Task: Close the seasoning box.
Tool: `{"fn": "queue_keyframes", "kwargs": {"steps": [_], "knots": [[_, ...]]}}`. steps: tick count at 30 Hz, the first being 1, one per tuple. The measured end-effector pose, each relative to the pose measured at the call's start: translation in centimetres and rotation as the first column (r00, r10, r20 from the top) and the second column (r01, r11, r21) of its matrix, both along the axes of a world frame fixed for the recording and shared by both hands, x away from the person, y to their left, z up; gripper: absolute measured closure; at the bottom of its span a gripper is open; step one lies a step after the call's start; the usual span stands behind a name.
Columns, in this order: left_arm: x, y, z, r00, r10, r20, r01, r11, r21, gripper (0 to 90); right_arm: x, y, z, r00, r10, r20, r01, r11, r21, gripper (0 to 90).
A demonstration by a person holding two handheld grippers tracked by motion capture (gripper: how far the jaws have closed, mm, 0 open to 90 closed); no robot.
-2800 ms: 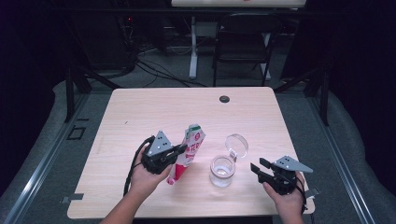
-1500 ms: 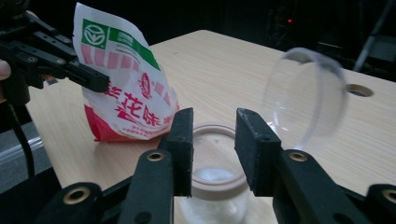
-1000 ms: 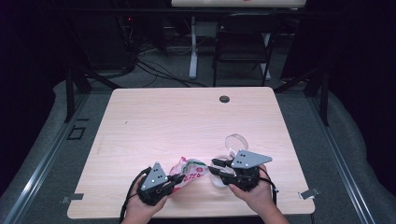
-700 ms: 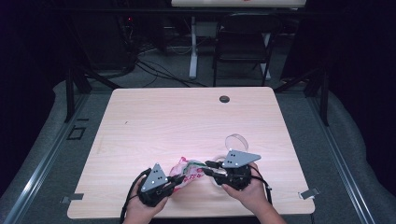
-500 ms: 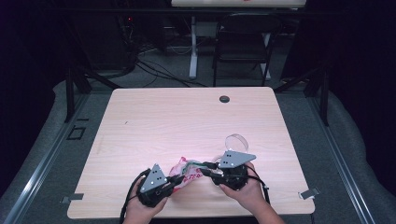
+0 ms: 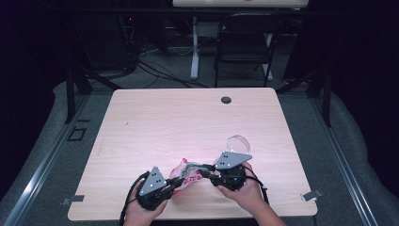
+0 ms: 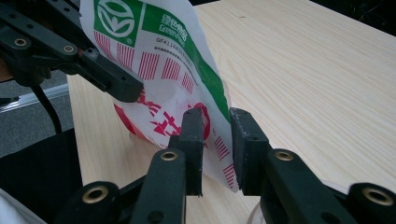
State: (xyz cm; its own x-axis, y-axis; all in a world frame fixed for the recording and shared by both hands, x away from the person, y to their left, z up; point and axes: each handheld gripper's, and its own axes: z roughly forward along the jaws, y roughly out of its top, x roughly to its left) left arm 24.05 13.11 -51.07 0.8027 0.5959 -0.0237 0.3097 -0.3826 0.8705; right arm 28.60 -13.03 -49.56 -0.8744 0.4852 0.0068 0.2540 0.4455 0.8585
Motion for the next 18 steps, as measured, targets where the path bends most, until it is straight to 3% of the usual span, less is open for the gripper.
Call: {"fn": "queue_keyframes", "kwargs": {"steps": [4, 8, 9, 15, 18], "knots": [[-0.1, 0.1, 0.0, 1.0000, 0.000, 0.001, 0.000, 1.0000, -0.003, 88.6, 0.0, 0.0, 0.1, 1.0000, 0.005, -0.001, -0.005, 1.0000, -0.002, 76.8], [-0.2, 0.0, 0.0, 1.0000, -0.004, 0.000, 0.004, 1.0000, 0.000, 88.5, -0.1, 0.0, 0.5, 0.9992, -0.011, 0.037, 0.010, 0.9999, 0.006, 62.4], [-0.2, 0.0, 0.0, 1.0000, -0.005, -0.002, 0.005, 1.0000, 0.001, 88.5, -0.1, 0.0, 0.7, 0.9987, -0.013, 0.049, 0.012, 0.9999, 0.008, 62.4], [-0.2, -0.1, -0.1, 0.9999, -0.012, -0.003, 0.012, 0.9999, 0.000, 88.1, 0.2, 0.4, 1.0, 0.9979, 0.024, 0.060, -0.025, 0.9994, 0.024, 59.2], [-0.2, -0.2, -0.1, 0.9999, -0.017, -0.004, 0.017, 0.9999, -0.001, 88.0, 0.3, 1.0, 1.0, 0.9962, 0.053, 0.069, -0.054, 0.9986, 0.003, 58.3]]}}
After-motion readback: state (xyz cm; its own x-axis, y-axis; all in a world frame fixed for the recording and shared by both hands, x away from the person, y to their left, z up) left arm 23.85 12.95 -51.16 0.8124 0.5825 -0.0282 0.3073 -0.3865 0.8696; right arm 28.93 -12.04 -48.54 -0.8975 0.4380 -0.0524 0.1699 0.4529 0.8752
